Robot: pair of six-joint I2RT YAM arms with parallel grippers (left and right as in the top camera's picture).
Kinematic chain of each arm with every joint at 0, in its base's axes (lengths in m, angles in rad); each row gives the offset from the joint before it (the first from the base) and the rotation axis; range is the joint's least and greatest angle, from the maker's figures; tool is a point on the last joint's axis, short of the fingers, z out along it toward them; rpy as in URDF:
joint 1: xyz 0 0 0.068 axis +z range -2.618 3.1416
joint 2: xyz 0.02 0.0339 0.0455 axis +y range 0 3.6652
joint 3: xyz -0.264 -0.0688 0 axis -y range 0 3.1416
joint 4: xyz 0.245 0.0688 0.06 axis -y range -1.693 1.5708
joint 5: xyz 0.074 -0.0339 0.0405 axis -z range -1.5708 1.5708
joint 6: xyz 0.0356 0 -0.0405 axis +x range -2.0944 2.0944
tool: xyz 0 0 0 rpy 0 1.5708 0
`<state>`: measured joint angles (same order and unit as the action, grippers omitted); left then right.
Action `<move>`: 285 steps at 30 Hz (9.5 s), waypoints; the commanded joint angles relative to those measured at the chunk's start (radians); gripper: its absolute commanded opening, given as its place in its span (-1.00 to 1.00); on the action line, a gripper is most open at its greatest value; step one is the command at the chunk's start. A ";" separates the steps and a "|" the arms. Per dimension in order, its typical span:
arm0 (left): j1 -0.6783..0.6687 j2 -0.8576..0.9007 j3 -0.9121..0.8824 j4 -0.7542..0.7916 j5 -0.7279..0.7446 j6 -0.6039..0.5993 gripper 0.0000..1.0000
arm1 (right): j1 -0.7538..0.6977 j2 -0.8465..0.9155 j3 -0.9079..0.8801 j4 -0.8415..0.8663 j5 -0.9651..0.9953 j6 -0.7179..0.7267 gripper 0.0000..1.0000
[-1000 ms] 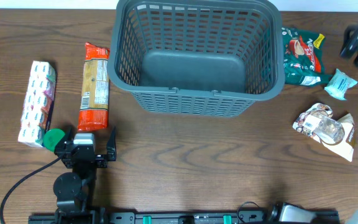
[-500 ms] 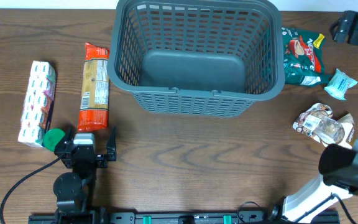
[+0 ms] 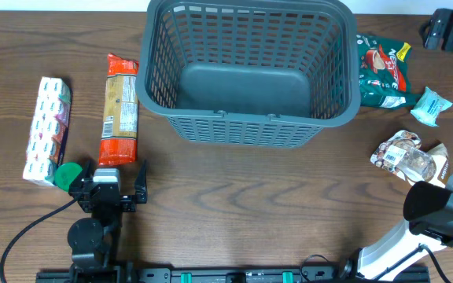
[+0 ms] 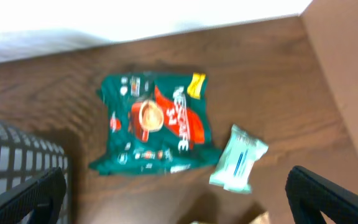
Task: Pack container
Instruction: 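Move the right gripper over the green Nescafe bag, then lower the right gripper and grasp the green Nescafe bag, then carry the Nescafe bag into the grey basket and release it, then move the right gripper to the clear-brown snack bag and grasp it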
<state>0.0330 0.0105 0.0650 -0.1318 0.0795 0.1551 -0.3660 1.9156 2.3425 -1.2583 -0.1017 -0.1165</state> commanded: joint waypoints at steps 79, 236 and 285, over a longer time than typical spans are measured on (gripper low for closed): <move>0.005 -0.006 -0.025 -0.010 0.010 0.006 0.97 | 0.103 0.768 0.018 0.075 0.067 0.004 0.98; 0.005 -0.006 -0.025 -0.010 0.010 0.006 0.97 | 0.316 -0.159 0.143 -0.406 0.426 0.480 0.85; 0.005 -0.006 -0.025 -0.010 0.010 0.006 0.97 | -0.197 -0.169 -1.035 0.201 0.455 1.537 0.86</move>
<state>0.0330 0.0105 0.0650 -0.1318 0.0795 0.1551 -0.5606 1.7481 1.3090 -1.0786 0.3374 1.4612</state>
